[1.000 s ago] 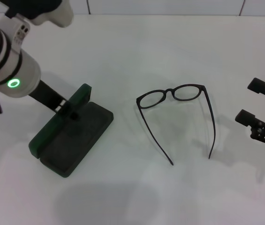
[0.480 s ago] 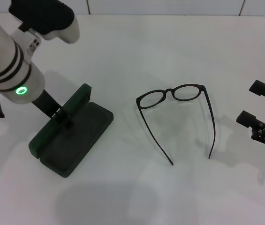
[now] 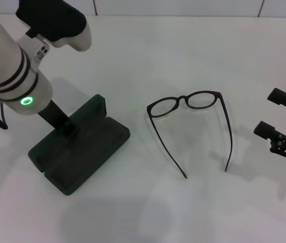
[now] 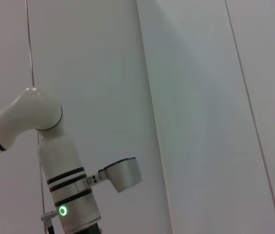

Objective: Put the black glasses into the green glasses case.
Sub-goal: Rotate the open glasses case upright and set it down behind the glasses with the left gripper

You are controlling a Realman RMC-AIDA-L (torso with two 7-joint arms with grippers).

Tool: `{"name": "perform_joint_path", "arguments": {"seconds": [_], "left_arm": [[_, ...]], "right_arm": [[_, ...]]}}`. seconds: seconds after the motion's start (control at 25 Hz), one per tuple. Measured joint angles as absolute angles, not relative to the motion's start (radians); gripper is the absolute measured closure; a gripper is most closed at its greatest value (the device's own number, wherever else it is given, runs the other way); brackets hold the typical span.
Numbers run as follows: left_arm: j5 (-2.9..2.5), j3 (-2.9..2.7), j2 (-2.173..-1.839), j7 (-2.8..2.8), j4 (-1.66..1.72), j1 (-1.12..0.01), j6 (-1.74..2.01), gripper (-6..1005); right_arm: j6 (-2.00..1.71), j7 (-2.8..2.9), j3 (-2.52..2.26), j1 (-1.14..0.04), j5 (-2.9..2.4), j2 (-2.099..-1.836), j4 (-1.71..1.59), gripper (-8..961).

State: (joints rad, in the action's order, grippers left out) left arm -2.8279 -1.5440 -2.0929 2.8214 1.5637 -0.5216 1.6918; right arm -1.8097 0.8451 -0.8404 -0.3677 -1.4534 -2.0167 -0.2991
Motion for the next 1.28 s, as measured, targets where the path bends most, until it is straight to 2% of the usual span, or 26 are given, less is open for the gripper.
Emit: {"name": "perform_joint_path", "arguments": {"seconds": [0.16, 0.44, 0.68, 1.04, 1.28], "left_arm": [[-2.833, -1.55, -2.092, 2.82, 1.583, -0.522, 1.692, 802], [-2.834, -1.552, -2.088, 2.688, 1.753, -0.541, 1.642, 801], [-2.833, -1.608, -2.092, 2.467, 1.726, -0.574, 1.424, 795], [-2.833, -1.755, -2.094, 2.292, 1.36, -0.747, 1.079, 761], [-2.833, -1.829, -2.095, 2.289, 1.209, -0.81, 0.955, 739]], "right_arm": [[-1.81, 0.845, -0.841, -0.367, -1.453, -2.017, -0.299, 151], [-1.826, 0.845, -0.85, -0.366, -1.458, -2.017, -0.299, 152], [-1.89, 0.835, -0.964, -0.375, -1.474, -2.016, -0.309, 152], [-1.911, 0.83, -0.988, -0.364, -1.469, -2.025, -0.269, 153], [-1.911, 0.83, -0.989, -0.364, -1.465, -2.025, -0.261, 154]]}}
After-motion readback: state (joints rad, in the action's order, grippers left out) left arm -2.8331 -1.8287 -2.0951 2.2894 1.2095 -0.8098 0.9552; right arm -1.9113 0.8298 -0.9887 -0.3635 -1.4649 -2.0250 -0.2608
